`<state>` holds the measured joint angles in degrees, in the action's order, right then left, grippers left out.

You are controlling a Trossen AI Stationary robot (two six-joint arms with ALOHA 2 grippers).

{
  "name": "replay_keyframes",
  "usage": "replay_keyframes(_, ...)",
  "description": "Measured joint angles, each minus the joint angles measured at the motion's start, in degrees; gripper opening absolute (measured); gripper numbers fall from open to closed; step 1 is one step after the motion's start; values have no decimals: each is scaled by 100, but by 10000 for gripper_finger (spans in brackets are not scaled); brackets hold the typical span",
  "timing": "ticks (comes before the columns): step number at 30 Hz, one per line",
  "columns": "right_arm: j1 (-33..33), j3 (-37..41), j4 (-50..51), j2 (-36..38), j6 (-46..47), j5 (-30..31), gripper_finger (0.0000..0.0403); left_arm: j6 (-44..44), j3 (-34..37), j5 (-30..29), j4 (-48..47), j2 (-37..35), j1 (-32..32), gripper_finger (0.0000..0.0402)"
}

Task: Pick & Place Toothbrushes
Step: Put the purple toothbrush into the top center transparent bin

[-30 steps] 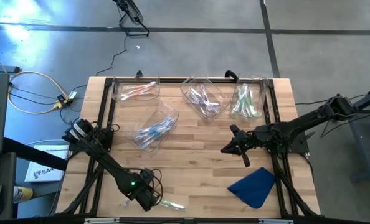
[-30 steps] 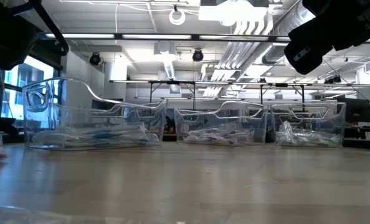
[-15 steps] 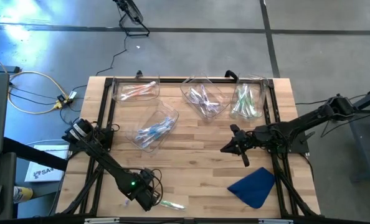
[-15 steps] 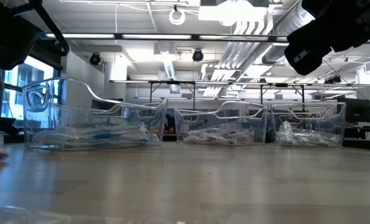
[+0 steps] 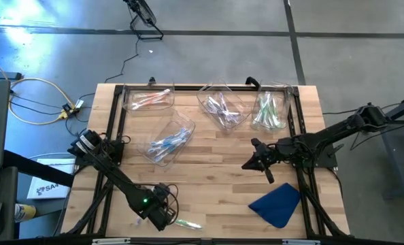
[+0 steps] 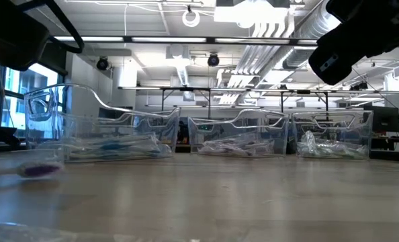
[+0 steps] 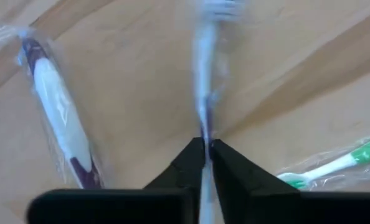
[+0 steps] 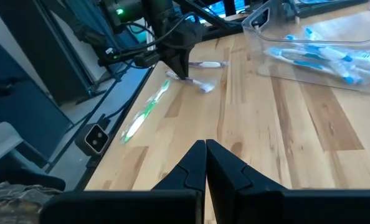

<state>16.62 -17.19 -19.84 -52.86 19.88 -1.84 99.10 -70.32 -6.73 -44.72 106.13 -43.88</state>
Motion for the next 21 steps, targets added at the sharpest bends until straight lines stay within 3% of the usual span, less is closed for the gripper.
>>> replay_keyframes(4,0,0,-2,0,-5,7,3,-141,0,-43,19,-9,0,5)
replay_keyframes(10,-2,0,-4,0,-15,23,3,-335,0,-90,15,-11,0,3)
replay_keyframes(21,0,0,-6,0,-13,25,3,-727,0,-689,25,-55,2,0)
